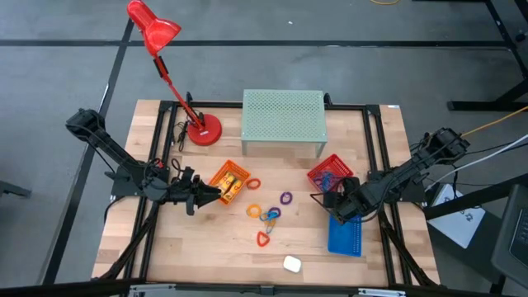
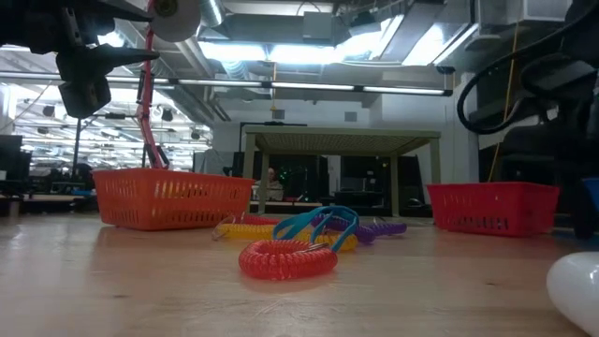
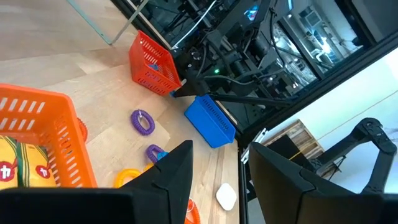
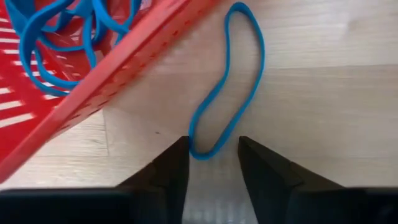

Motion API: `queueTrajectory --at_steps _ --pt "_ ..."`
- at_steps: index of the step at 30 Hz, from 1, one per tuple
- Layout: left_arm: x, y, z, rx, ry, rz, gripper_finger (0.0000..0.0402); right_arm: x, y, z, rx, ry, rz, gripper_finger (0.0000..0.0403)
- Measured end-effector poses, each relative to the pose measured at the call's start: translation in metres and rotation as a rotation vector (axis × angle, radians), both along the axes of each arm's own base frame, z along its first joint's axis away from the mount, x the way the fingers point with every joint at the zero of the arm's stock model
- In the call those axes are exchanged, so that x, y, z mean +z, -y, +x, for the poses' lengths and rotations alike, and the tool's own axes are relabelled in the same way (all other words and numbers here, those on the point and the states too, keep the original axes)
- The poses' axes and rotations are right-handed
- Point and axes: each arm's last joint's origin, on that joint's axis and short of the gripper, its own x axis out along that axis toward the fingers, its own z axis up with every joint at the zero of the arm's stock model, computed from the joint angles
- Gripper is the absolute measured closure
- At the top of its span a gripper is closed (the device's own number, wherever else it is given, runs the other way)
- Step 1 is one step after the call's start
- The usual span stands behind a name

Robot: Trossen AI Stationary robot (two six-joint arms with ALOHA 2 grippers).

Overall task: Pick & Place Office Desk Supplies
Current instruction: Put the blue rubber band into the red bin

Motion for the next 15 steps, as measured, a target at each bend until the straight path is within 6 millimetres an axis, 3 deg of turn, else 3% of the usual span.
queueTrajectory --at_steps 7,15 --pt "0.000 0.000 0.000 0.006 0.000 0.000 0.0249 0.000 -0.001 0.001 0.004 0.012 0.003 0.0388" --pt "0.000 0.000 0.000 0.006 0.000 0.001 0.0249 0.015 -0.013 0.014 0.031 0.066 0.061 0.0399"
